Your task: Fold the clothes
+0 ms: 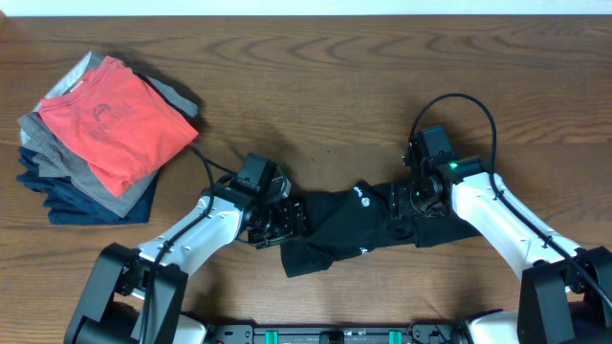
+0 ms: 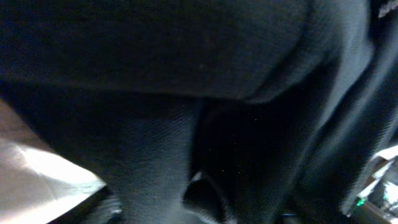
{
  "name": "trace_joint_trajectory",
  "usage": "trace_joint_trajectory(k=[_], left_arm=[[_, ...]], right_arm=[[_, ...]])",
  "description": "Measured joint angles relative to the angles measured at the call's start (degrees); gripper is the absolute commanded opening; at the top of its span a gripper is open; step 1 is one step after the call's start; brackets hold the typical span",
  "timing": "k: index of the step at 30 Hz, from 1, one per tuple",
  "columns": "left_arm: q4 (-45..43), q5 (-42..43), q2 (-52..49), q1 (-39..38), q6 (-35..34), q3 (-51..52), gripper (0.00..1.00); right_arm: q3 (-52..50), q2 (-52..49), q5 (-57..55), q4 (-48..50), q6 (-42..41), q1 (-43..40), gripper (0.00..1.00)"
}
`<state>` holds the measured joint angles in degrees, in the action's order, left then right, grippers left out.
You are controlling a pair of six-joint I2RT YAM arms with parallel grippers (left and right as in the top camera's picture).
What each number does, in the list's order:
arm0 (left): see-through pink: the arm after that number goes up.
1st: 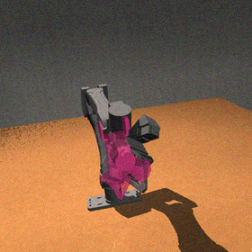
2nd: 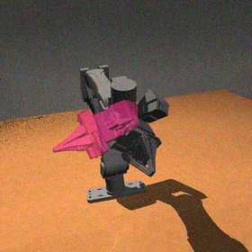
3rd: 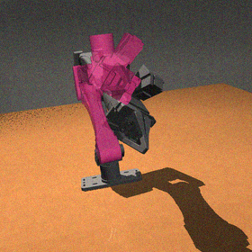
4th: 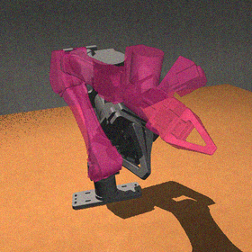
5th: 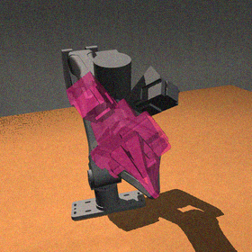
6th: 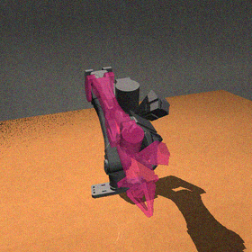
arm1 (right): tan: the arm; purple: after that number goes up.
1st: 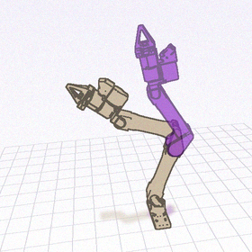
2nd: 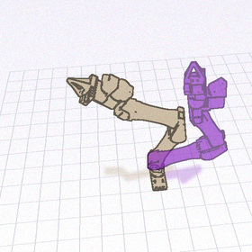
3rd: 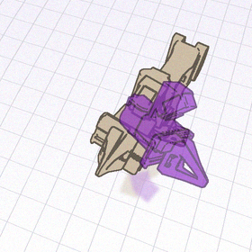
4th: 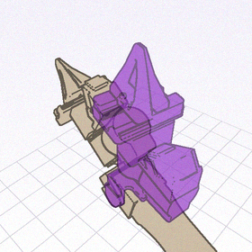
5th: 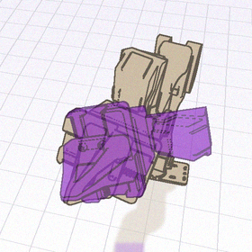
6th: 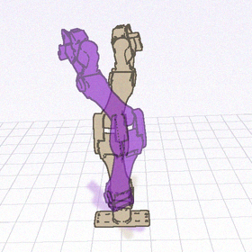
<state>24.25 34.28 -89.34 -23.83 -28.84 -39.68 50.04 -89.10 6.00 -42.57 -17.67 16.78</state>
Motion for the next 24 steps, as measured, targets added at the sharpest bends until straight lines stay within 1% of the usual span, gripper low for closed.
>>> trace_joint_trajectory(k=[3, 8, 12, 16, 20, 24], left_arm=[[0.0, 0.4, -0.5, 0.0, 0.2, 0.3, 0.06], [-0.3, 0.7, -0.5, 0.8, 0.5, 0.3, 0.06], [2.5, 0.5, -0.5, 4.5, 2.3, -0.6, 0.06], [9.5, -0.9, -0.5, 10.2, 5.2, -4.4, 0.06], [18.8, -5.6, -0.6, 16.4, 8.3, -11.1, 0.06], [27.6, -10.9, -0.6, 20.5, 10.8, -19.9, 0.06]], right_arm=[[0.0, 0.0, 0.0, 0.0, 0.0, 0.0, 0.7], [0.0, 0.0, -0.6, -0.3, 0.0, -0.2, 0.71], [1.6, 0.1, -1.0, -3.5, 0.1, -2.0, 0.72], [6.4, 1.9, -1.7, -6.2, 0.7, -5.4, 0.76], [10.7, 5.2, -2.0, -8.4, 1.9, -9.6, 0.77], [11.2, 6.7, -2.4, -11.8, 3.0, -13.2, 0.77]])
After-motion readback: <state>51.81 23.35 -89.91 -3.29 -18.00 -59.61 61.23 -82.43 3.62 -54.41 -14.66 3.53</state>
